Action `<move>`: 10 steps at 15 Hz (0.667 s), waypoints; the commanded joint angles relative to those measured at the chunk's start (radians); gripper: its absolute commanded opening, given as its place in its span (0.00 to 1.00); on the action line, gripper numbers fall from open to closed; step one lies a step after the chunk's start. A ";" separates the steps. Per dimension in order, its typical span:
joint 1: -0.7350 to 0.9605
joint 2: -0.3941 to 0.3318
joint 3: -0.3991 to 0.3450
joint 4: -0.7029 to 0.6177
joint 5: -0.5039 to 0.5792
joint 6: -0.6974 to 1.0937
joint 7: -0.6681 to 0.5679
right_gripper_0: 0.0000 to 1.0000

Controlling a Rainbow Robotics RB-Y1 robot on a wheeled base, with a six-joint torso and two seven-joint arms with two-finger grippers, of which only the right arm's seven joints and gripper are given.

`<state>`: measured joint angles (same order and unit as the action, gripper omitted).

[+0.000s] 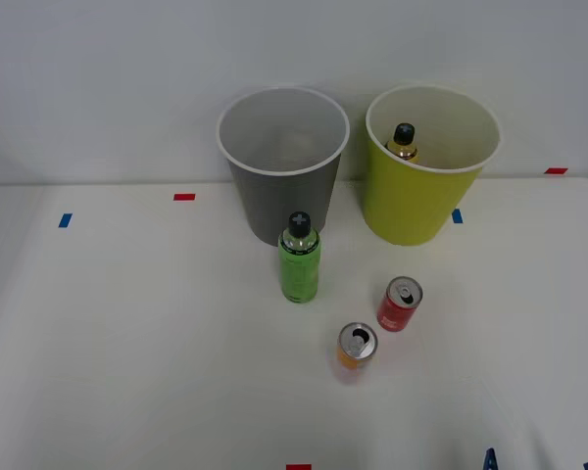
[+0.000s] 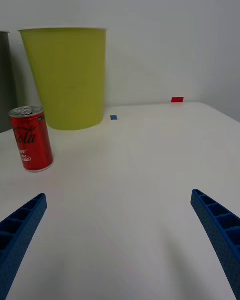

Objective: Put cans in the gray bin, plastic bottles in the light green bin

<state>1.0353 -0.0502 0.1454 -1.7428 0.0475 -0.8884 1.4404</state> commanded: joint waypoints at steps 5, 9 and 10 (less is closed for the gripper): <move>0.022 -0.005 0.025 0.000 -0.005 0.000 -0.003 1.00; 0.025 -0.005 0.028 0.000 -0.008 0.000 0.005 1.00; 0.025 -0.005 0.028 0.000 -0.008 0.000 0.005 1.00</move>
<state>1.0599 -0.0551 0.1732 -1.7426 0.0399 -0.8884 1.4448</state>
